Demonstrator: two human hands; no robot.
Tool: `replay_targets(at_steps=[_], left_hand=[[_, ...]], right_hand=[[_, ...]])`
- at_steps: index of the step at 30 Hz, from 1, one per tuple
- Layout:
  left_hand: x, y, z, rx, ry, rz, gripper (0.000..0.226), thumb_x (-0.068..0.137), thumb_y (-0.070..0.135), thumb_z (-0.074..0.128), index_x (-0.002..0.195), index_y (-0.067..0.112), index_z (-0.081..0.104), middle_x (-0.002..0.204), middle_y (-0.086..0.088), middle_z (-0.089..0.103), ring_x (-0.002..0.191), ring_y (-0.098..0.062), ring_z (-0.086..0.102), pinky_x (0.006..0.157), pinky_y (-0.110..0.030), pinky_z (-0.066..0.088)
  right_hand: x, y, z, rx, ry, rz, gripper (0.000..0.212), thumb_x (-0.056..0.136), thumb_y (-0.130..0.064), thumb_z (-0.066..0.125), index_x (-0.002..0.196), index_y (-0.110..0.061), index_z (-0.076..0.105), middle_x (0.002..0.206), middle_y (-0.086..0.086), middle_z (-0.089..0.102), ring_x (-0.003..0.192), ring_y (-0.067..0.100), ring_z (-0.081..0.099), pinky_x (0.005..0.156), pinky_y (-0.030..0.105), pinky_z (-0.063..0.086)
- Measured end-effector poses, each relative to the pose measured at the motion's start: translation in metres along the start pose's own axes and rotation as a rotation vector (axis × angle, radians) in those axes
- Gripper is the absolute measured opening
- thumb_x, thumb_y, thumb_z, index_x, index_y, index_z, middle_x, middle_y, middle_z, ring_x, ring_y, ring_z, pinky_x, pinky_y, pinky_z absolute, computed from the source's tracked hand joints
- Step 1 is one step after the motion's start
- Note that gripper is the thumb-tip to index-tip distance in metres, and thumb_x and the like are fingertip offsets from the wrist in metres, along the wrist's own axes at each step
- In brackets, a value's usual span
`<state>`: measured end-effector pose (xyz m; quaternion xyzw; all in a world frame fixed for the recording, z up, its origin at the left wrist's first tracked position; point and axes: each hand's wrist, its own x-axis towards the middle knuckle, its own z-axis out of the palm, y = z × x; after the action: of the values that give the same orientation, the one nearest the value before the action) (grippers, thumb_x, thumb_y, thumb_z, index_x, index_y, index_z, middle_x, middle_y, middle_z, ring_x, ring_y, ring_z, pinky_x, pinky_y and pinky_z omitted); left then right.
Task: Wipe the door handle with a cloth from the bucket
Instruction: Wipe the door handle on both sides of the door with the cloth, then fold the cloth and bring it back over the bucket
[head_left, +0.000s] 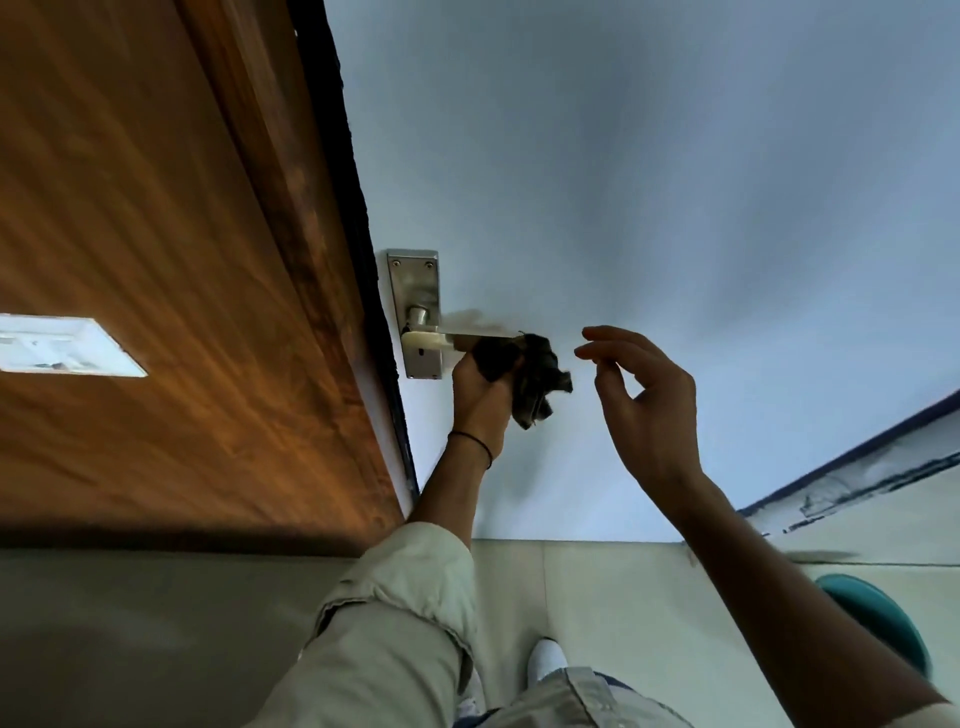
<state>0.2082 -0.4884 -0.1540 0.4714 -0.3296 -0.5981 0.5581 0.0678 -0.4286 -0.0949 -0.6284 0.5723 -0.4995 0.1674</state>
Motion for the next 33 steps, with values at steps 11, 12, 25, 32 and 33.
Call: replay_targets(at_steps=[11,12,25,32,33], left_hand=[[-0.036,-0.038,0.024,0.322,-0.008,-0.133,0.038,0.087,0.02,0.071,0.121,0.008,0.057,0.118,-0.009,0.068,0.112,-0.026,0.064,0.102,-0.049,0.051],[-0.041,-0.039,0.031,0.319,-0.02,-0.138,0.038,0.088,0.02,0.07,0.122,0.009,0.057,0.119,-0.008,0.068,0.112,-0.025,0.064,0.102,-0.047,0.051],[-0.135,-0.089,0.216,0.504,-0.412,-0.111,0.033,0.096,0.015,0.06,0.127,0.015,0.052,0.118,-0.001,0.063,0.109,-0.014,0.06,0.098,-0.025,0.048],[-0.176,-0.144,0.328,0.517,-0.577,-0.252,0.033,0.095,0.013,0.055,0.128,0.007,0.055,0.113,-0.012,0.067,0.104,-0.026,0.065,0.088,-0.037,0.054],[-0.178,-0.15,0.342,0.562,-0.606,-0.237,0.027,0.092,0.012,0.056,0.118,0.003,0.061,0.104,-0.015,0.069,0.096,-0.029,0.068,0.076,-0.038,0.056]], right_hand=[[-0.01,0.031,-0.034,-0.136,-0.162,0.227,0.025,0.096,-0.016,0.057,0.115,-0.025,0.069,0.112,-0.004,0.069,0.077,-0.004,0.054,0.074,0.021,0.041],[-0.015,0.041,-0.038,-0.172,-0.22,0.299,0.025,0.097,-0.023,0.057,0.12,-0.025,0.066,0.116,-0.003,0.068,0.084,0.003,0.058,0.077,0.024,0.04],[-0.081,0.118,-0.22,0.396,-0.113,0.703,0.041,0.1,-0.05,0.049,0.099,-0.019,0.077,0.092,0.001,0.079,0.089,0.008,0.074,0.082,0.026,0.054],[-0.127,0.179,-0.338,0.371,-0.046,0.715,0.022,0.096,-0.029,0.064,0.099,-0.008,0.068,0.087,0.009,0.072,0.08,0.015,0.068,0.077,0.034,0.055],[-0.134,0.188,-0.356,0.354,-0.038,0.719,0.014,0.094,-0.021,0.066,0.099,-0.008,0.068,0.085,0.008,0.071,0.078,0.013,0.066,0.074,0.031,0.054]])
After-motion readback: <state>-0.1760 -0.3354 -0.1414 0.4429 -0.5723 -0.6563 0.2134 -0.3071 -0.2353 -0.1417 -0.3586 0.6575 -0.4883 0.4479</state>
